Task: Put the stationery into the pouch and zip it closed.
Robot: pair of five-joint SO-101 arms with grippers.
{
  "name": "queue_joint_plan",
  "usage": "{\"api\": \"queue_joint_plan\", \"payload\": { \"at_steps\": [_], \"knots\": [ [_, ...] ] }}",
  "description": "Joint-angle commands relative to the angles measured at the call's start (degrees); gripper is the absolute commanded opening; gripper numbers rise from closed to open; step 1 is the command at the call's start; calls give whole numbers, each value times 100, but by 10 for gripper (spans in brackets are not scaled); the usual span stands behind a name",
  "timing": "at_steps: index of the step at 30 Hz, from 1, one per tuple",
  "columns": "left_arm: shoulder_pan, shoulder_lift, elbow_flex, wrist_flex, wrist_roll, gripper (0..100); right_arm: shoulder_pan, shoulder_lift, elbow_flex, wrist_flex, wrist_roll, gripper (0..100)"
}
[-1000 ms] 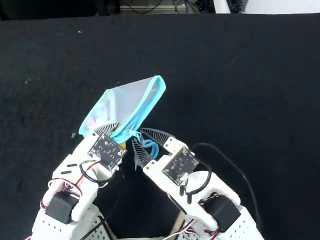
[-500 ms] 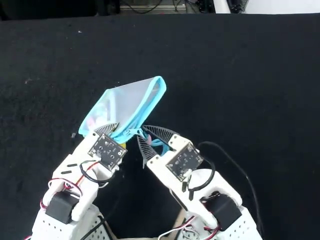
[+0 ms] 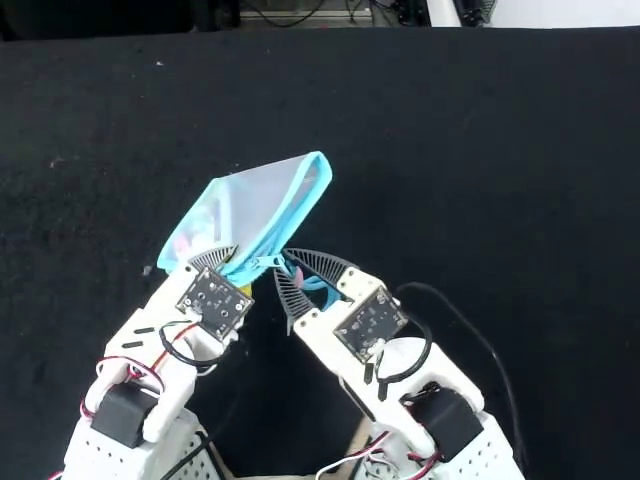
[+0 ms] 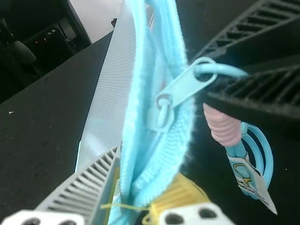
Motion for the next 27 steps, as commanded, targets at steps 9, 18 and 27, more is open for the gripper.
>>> {"api": "queue_joint_plan", "payload": {
  "at_steps": [9, 18, 27],
  "knots": [
    [-22, 88, 13, 9, -53, 30, 158, -910, -215, -176, -18, 11],
    [13, 88, 22, 9, -53, 30, 967, -690, -303, -404, -114, 11],
    [-13, 88, 22, 9, -53, 30, 1846, -576, 154, -1134, -1046, 11]
  ]
}}
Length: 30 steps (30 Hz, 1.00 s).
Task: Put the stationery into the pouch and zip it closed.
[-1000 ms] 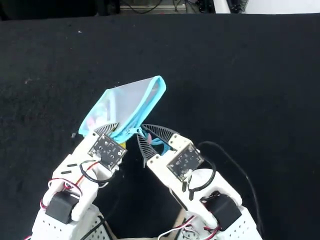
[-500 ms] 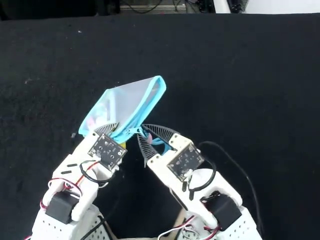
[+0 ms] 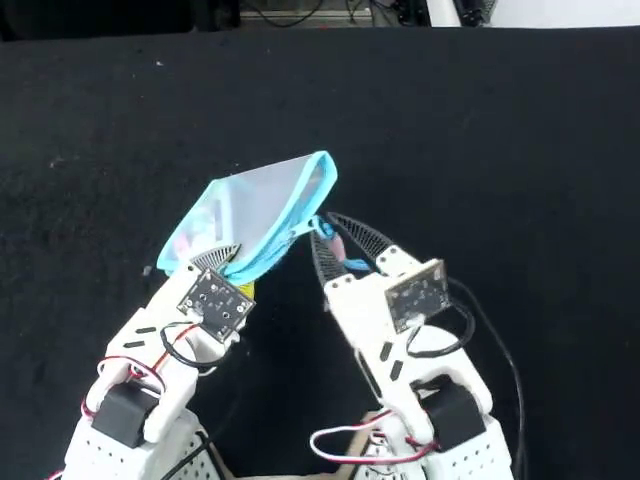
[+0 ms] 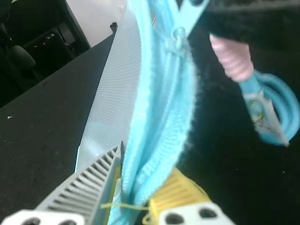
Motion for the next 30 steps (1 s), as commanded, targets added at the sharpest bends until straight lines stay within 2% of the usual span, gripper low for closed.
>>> {"api": "queue_joint_plan", "payload": {
  "at_steps": [1, 15, 22, 30],
  "knots": [
    [-22, 88, 22, 53, -53, 30, 431, -576, 127, -580, -176, 11],
    [-31, 88, 22, 53, -35, 30, 554, -576, 268, -703, -211, 11],
    [-22, 88, 22, 53, -26, 30, 1081, -558, 822, -1723, -220, 11],
    [13, 88, 13, 123, -26, 30, 1090, -558, 901, -1829, -211, 11]
  ]
}}
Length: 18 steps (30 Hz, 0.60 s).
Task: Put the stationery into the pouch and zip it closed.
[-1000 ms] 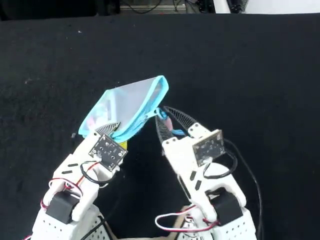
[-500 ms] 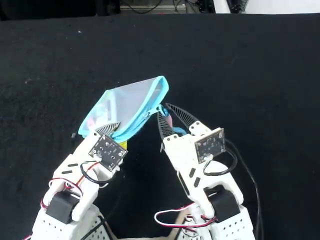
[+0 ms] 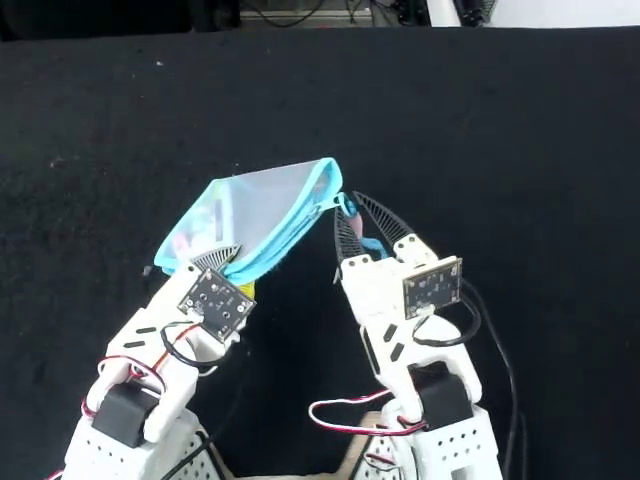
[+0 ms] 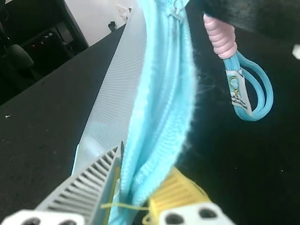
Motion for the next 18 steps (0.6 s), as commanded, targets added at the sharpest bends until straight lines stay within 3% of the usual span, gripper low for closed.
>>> {"api": "queue_joint_plan", "payload": {
  "at_steps": [1, 12, 18],
  "knots": [
    [31, 88, -31, 193, -18, 30, 343, -558, -101, -264, -70, 11],
    [-22, 79, -119, 273, -18, 30, 765, -558, -48, -475, -79, 11],
    [22, 79, -664, 905, -26, 30, 791, -558, 198, -835, -79, 11]
  ]
}}
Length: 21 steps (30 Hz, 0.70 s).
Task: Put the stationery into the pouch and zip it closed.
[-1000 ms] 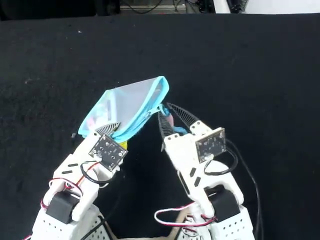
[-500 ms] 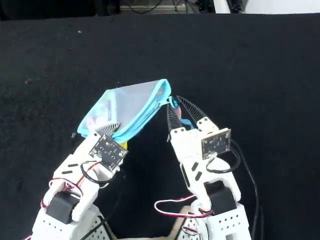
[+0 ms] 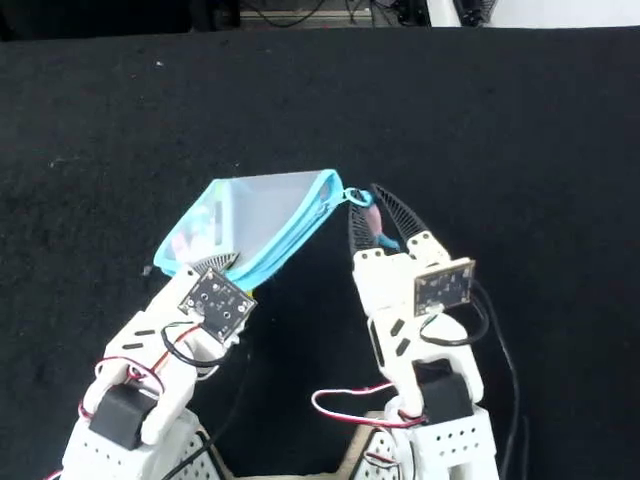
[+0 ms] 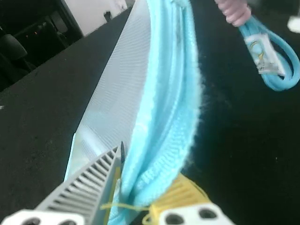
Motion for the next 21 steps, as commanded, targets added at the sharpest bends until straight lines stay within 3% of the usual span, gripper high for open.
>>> {"api": "queue_joint_plan", "payload": {
  "at_steps": [1, 17, 21],
  "knots": [
    [4, 79, -532, 431, -26, 30, 343, -558, -31, -378, -79, 11],
    [-31, 70, -576, 440, -26, 30, 334, -549, -31, -325, -255, 11],
    [-31, -35, -699, 589, -18, 30, 334, -549, -268, 79, -281, 11]
  ]
}}
